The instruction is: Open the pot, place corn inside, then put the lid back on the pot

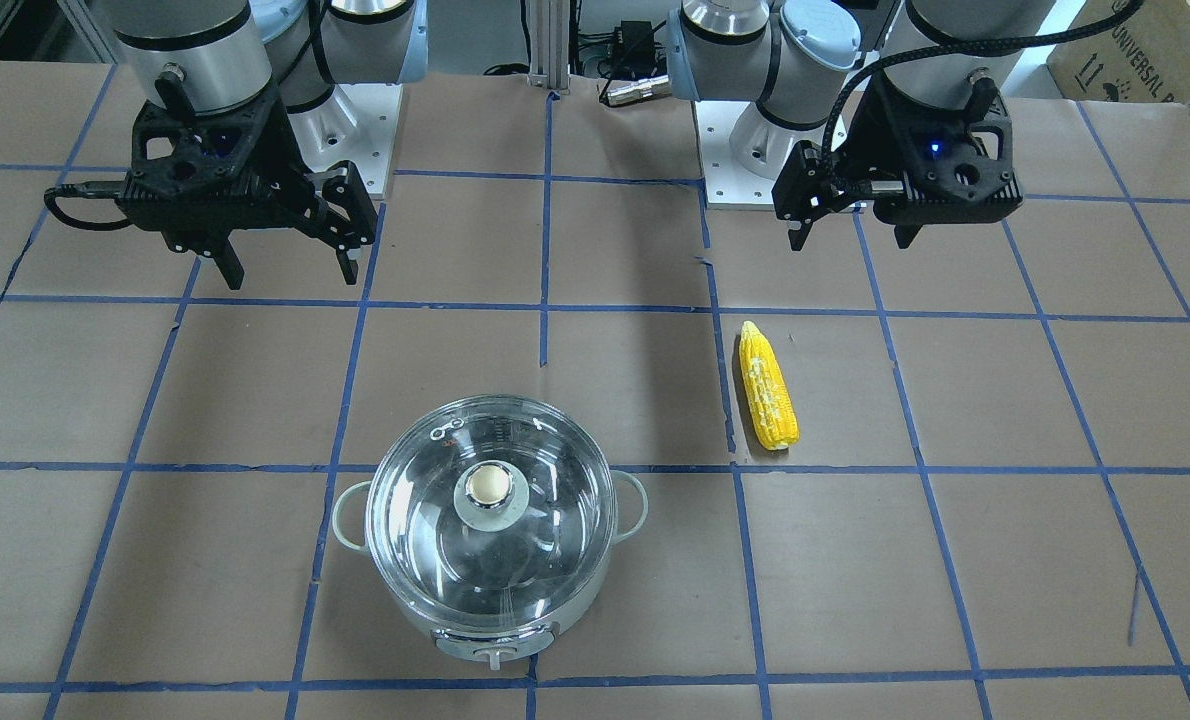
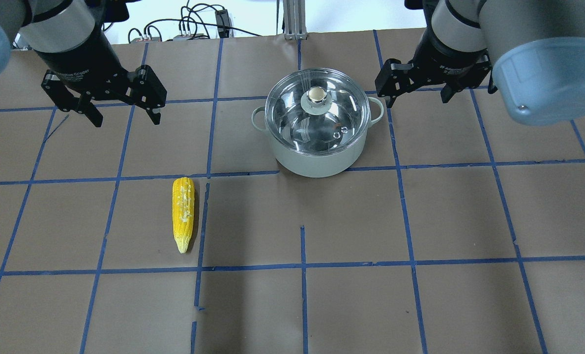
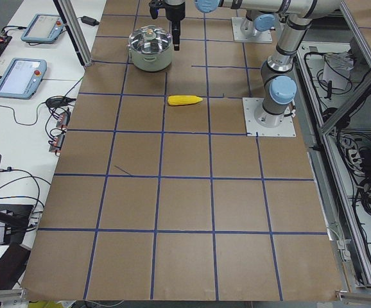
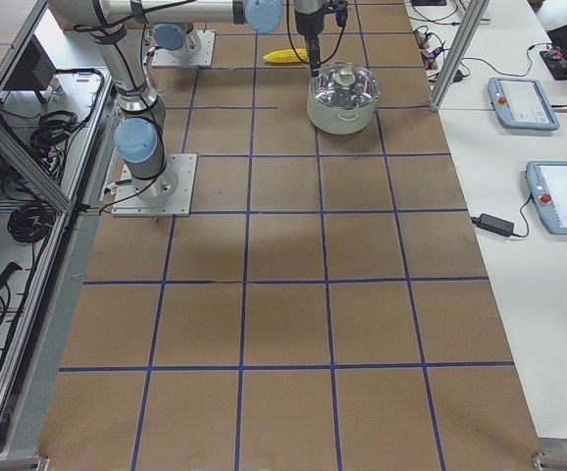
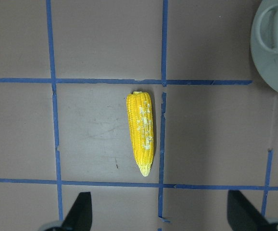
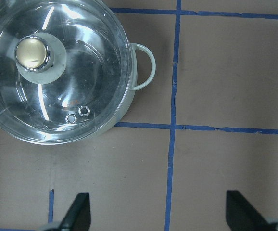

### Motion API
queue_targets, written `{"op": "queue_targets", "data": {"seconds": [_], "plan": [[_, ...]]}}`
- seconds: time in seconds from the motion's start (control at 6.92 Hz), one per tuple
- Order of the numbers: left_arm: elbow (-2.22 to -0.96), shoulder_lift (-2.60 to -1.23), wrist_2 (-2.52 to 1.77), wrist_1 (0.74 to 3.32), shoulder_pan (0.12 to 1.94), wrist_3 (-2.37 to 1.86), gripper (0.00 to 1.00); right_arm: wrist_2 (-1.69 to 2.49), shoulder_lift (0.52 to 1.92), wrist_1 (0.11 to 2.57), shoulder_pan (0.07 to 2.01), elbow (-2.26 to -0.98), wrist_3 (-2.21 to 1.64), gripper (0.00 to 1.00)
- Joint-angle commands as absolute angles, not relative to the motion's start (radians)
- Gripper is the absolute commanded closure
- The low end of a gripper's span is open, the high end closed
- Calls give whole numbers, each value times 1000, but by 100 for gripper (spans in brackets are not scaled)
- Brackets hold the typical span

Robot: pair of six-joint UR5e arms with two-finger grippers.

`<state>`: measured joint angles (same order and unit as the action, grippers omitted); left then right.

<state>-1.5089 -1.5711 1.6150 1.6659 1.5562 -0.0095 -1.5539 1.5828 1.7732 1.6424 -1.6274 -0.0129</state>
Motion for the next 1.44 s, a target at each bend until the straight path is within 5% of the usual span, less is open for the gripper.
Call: {"op": "queue_targets", "data": {"seconds": [0.0,0.72,1.3], "plan": [[-1511,-1568,1615,1667,1557,-11,0,-1554,1583,1773,1643,-1628,-12,0],[-1513,-1557,1618,1670,1557,-11,0,-1551,1559,1804,1647,-1625,-20,0],[-1516,-1553,1605,1673,1565,-32,0,-1617,1331,1812,1774,-1393,-107,0]]}}
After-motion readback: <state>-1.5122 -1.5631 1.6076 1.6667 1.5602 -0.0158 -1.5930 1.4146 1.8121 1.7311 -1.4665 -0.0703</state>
